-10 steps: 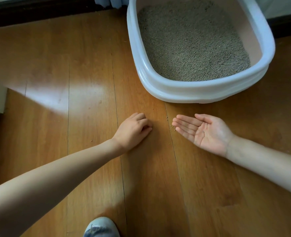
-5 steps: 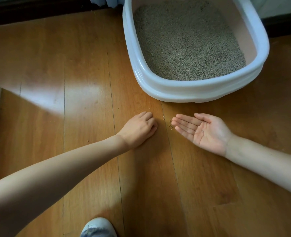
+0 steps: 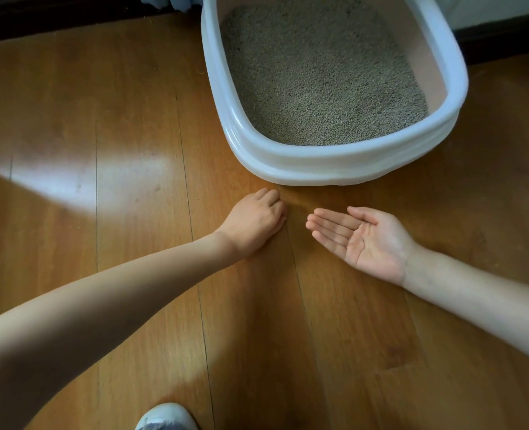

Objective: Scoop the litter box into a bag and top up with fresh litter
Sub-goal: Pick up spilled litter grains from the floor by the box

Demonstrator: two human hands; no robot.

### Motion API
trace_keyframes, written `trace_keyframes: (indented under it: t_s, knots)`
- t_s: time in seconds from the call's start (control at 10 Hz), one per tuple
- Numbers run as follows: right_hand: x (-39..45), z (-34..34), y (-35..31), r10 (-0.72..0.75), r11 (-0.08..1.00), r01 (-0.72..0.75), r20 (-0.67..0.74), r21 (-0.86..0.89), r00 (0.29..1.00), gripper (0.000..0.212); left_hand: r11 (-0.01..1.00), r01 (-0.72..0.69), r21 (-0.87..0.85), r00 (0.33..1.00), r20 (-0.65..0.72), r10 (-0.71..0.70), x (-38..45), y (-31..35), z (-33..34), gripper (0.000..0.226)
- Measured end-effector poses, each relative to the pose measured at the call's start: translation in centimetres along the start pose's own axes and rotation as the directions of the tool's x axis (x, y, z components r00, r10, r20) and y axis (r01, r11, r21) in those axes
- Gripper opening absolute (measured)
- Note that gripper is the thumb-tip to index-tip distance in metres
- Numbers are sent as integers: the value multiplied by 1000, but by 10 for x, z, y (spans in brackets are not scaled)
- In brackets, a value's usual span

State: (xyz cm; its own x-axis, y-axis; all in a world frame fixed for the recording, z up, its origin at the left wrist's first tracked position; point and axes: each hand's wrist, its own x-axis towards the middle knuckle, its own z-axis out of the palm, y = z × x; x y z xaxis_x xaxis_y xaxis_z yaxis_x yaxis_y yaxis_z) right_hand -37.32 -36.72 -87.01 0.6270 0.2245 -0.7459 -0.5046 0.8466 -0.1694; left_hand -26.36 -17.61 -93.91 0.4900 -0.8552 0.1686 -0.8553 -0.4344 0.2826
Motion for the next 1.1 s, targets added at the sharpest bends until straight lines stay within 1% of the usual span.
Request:
trace_keyframes:
  t_s: [0.1, 0.2, 0.4, 0.5, 0.6, 0.7, 0.8, 0.9, 1.0, 1.1]
  knots:
    - [0, 0, 0, -5, 1000, 5, -5, -5, 1000, 48, 1000, -2, 22, 1000, -13, 2, -2, 0, 1, 31]
    - [1, 0, 1, -7, 1000, 7, -7, -3, 1000, 48, 998, 55, -8, 998, -31, -55, -2, -2, -1, 30]
    - [2, 0, 1, -9, 1000, 9, -14, -9, 1000, 47, 998, 60, -36, 998, -34, -61, 2, -3, -1, 29]
    - [2, 0, 1, -14, 1000, 14, -25, -4, 1000, 47, 999, 36, -16, 999, -34, -37, 6, -4, 0, 28]
    - [2, -3, 1, -22, 1000, 22, -38, -5, 999, 48, 996, -49, 68, 998, 46, 46, 9, -3, -3, 15]
    - [2, -5, 1, -31, 999, 30, -53, -27, 998, 49, 999, -24, 26, 994, 108, 21, 9, 0, -7, 20]
    - [3, -3, 3, -39, 999, 37, -60, -33, 997, 47, 996, 38, -80, 999, 37, -35, 4, 19, -15, 36]
    - [5, -2, 6, -71, 997, 67, -80, -49, 994, 45, 973, 89, -214, 993, -56, -103, 2, 51, -34, 25]
    - [5, -1, 10, -72, 997, 68, -124, -36, 990, 43, 960, 3, -280, 993, -116, -37, 8, 77, -48, 18]
    - [2, 5, 14, -15, 1000, 15, -92, -10, 996, 29, 961, -150, -230, 982, -146, 119, 17, 87, -47, 19]
